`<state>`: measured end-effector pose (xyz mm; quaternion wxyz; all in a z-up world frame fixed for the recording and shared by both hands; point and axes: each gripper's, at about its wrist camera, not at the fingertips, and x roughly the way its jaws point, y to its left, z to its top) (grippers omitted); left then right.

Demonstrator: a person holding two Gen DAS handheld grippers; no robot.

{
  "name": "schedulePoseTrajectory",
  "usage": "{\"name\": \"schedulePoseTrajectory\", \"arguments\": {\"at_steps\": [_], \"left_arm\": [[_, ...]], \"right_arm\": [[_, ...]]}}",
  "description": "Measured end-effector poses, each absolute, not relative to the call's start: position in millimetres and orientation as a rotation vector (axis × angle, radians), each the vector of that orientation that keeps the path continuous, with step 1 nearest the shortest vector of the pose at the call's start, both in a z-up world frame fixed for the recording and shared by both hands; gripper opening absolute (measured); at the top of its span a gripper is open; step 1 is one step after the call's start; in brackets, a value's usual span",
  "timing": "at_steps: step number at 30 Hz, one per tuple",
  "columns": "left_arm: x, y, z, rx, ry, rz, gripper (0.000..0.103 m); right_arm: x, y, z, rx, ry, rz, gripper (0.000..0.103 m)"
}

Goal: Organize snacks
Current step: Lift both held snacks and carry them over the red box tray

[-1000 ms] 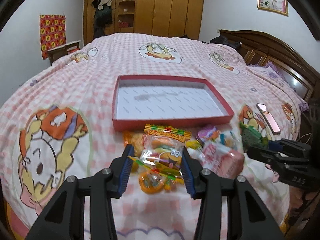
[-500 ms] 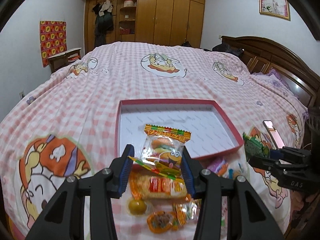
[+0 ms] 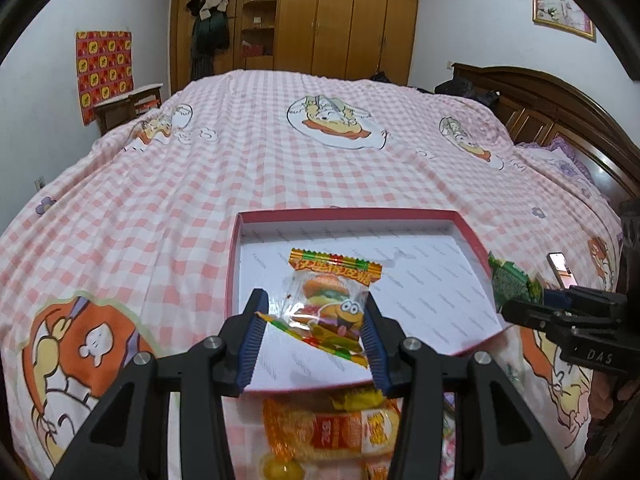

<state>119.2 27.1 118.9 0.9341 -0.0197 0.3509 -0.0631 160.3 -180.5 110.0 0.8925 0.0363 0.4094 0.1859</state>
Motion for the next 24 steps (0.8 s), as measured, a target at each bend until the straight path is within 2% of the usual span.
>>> {"name": "schedulePoseTrajectory", "arguments": {"at_steps": [11, 24], "left_arm": [[186, 28, 88, -0.075, 0.835, -0.154, 0.048], [225, 22, 67, -0.062, 0.868, -0.122, 0.048]], "right_arm": [[218, -181, 102, 0.06, 0.887, 0.312, 0.041], [260, -179, 83, -0.003, 0.889, 0.229, 0.041]]}}
